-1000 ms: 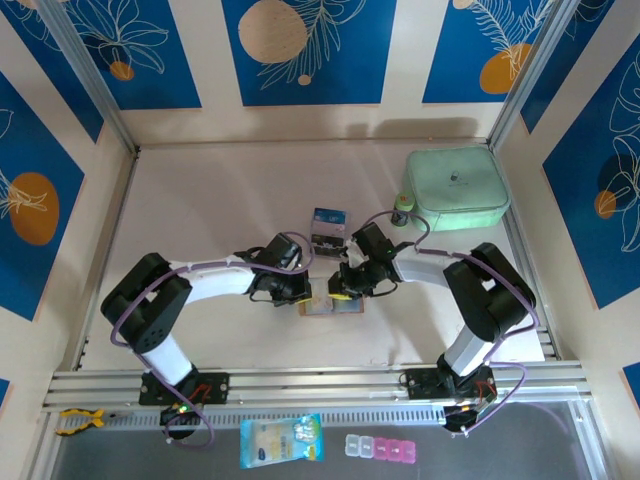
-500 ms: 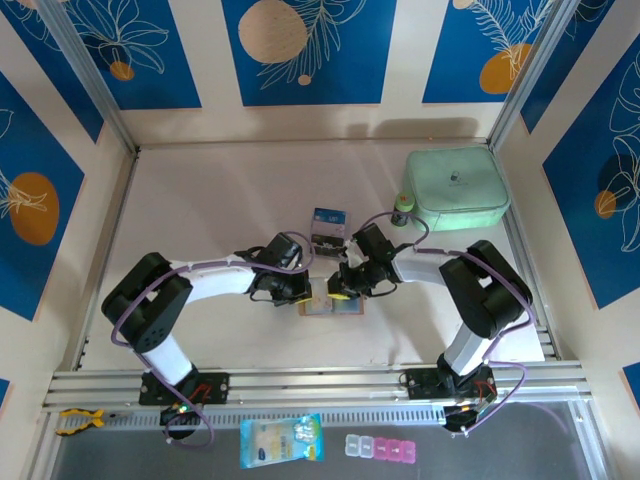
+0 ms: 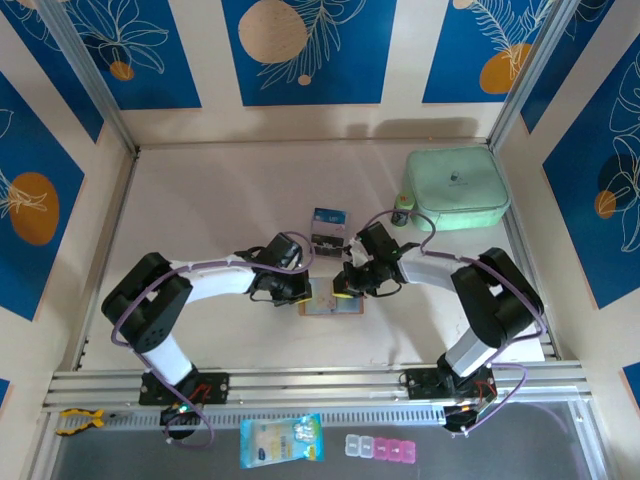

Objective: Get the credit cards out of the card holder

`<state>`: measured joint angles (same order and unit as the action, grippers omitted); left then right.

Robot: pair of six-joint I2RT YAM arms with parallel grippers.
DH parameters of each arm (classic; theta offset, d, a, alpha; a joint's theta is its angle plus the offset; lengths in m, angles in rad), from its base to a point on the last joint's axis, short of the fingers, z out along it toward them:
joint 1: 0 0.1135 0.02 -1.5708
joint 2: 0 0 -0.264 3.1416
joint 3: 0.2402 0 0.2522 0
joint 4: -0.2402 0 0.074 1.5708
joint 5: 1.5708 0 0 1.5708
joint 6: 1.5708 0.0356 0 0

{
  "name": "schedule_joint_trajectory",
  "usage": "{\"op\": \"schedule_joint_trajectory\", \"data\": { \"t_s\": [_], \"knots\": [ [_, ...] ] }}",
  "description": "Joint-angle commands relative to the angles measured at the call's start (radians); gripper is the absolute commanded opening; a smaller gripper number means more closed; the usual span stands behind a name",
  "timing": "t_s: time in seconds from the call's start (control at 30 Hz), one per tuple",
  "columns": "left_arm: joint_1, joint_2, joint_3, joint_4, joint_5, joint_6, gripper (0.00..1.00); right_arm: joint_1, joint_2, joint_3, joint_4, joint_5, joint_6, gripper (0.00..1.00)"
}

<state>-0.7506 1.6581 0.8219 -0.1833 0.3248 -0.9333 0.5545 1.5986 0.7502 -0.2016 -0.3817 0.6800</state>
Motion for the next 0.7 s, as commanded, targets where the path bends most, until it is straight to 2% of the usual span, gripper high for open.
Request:
{"op": "schedule_joint_trajectory", "data": {
  "t_s": [0.0,0.33,0.67],
  "knots": [
    [-0.003,0.014,-0.038,-0.081,-0.03,0.016,0.0,-0.013,-0.027,0.003,-0.113,0.045,-0.04,0.06],
    [-0.004,-0.01,-0.035,-0.09,-0.033,0.017,0.0,-0.015,-0.1,0.045,-0.259,0.109,-0.077,0.05],
    [-0.003,-0.008,-0.012,-0.084,-0.02,0.018,0.0,0.009,-0.061,0.09,-0.291,0.137,-0.095,0.05]
  ]
}}
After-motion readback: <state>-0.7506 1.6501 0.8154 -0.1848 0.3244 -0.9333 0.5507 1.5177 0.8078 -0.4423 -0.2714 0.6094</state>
